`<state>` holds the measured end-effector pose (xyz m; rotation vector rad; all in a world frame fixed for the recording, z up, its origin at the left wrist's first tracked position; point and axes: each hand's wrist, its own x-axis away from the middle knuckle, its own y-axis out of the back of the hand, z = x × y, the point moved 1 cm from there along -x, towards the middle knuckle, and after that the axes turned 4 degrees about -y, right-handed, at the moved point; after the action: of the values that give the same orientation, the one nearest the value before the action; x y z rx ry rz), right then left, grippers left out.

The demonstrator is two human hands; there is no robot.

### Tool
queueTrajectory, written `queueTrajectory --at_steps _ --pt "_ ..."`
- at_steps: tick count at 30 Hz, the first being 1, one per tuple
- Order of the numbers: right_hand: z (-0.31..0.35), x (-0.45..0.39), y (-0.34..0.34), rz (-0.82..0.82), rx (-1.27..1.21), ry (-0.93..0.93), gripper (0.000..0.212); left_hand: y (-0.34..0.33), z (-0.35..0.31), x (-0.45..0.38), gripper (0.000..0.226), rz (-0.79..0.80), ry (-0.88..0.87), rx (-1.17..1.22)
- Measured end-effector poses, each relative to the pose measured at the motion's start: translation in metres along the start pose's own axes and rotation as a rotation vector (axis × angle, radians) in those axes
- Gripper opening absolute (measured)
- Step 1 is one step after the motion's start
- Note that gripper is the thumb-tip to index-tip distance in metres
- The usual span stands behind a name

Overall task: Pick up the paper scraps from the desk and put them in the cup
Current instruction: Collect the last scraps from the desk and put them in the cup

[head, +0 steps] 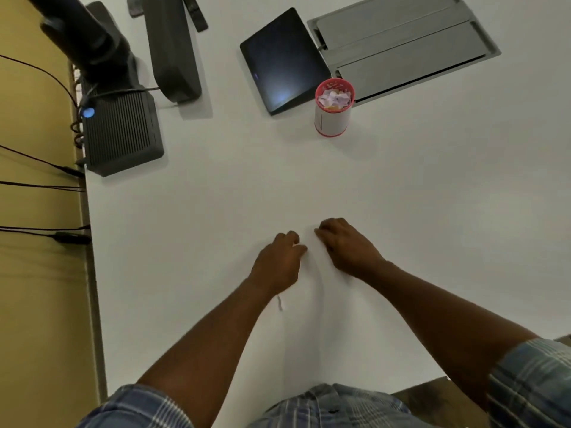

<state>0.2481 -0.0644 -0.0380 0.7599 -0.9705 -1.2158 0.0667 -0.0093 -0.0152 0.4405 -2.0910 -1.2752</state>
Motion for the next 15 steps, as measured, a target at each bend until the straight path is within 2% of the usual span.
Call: queueTrajectory --at_steps 4,9,12,15 --pt "0.011 0.029 -0.003 0.029 0.008 0.000 0.037 -0.014 -0.006 0.033 0.032 -0.019 -0.046 -0.101" --pt "0.021 0.062 -0.007 0.059 0.045 -0.124 0.039 -0.026 -0.005 0.077 0.053 0.017 0.012 -0.037" --pt "0.028 0.079 -0.012 0.045 0.039 -0.159 0.035 -0.036 0.001 0.097 0.047 0.003 0.015 0.033" --pt "0.031 0.081 -0.013 -0.008 0.021 -0.192 0.026 -0.043 0.002 0.112 0.036 -0.084 0.053 0.137"
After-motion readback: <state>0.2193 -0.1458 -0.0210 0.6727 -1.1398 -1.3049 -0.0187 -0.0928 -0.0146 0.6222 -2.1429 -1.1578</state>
